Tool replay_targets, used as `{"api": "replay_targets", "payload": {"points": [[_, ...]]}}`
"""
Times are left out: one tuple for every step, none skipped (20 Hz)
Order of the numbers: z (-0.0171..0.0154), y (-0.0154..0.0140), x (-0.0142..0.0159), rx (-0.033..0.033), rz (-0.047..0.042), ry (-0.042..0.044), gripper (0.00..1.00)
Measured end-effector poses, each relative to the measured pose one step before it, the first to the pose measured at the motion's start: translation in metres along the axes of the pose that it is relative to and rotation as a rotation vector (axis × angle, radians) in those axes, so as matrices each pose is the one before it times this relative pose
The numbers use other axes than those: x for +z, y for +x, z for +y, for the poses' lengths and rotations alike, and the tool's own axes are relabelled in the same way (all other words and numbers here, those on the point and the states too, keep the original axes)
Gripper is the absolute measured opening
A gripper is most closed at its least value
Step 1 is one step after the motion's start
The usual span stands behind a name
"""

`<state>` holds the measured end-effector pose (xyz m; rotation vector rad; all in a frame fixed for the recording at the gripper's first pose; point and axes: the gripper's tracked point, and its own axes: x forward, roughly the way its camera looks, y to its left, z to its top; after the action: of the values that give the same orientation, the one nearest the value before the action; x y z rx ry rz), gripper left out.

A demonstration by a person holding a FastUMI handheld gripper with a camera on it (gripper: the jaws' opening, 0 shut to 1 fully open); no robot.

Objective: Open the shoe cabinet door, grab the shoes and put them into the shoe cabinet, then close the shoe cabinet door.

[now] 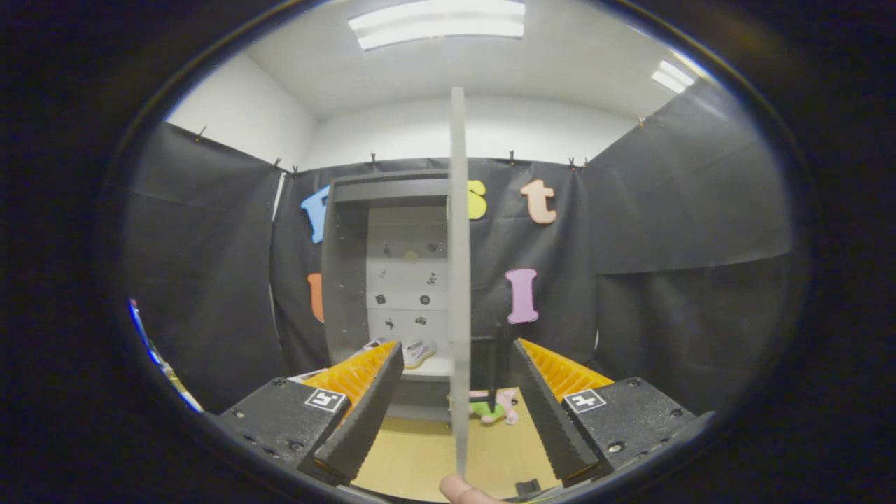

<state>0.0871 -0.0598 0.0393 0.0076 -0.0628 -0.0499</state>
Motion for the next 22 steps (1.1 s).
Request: {"api": "replay_targets", "payload": {"points": [[-0.01254,-0.00346,0.00104,-0.01271,0.01276,-0.01785,0.98],[-0.01235,-0.00097,0.00030,-0.01032,0.00464,-0.00903,0.98],[-0.01156,-0.00203,-0.00044,-0.00548,-0.00129,-0.00594,0.98],[-0.01189,-0.00166,0.00023,-0.01374,-0.00812,-0.00135,0.98],[-0.01422,0.00069,0.00161,-0.02084,-0.01018,0.00516,0.98],[-0.01299,-0.00055,0.00117,-0.02390,-0.01021,0.00659,0.98],[-0.01101,-0.00160,0.00066,-0.02469,-0.01302,-0.00145,0.98],[-0.01231,-0.00040,0.00386,-0.02751,-0.02122,-0.00557,0.98],[-0.01148,0.00047,0.00372,-0.02749,-0.02065,-0.01018,0.98],[-0.01107,0.00322,0.00220,-0.03121,-0.01487,-0.00970,0.98],[-0.01937,0.01222,0.00602,-0.02016,-0.00106,-0.01702,0.97],[-0.00600,0.00469,-0.00356,-0.01374,0.00631,-0.01320,0.98],[-0.00540,0.00702,-0.00507,-0.01256,0.00670,-0.00633,0.98],[-0.00414,0.00618,-0.00467,-0.00563,0.00847,0.00288,0.98],[-0.00281,0.00792,-0.00580,-0.00286,0.00911,0.00704,0.98],[-0.00314,0.00637,-0.00873,-0.00309,0.01539,0.01224,0.98],[-0.00133,0.00800,-0.00885,-0.01402,0.01128,0.02186,0.98],[-0.00157,0.00776,-0.00704,-0.01505,0.01029,0.01081,0.98],[0.00094,0.00692,-0.00892,-0.01289,0.01502,0.00134,0.98],[0.00331,0.00682,-0.00507,-0.00410,0.01045,-0.00170,0.98],[0.00564,0.00634,-0.00178,0.00367,0.00419,0.00248,0.98],[0.00610,0.00531,-0.00199,0.00862,0.00774,0.00432,0.98]]}}
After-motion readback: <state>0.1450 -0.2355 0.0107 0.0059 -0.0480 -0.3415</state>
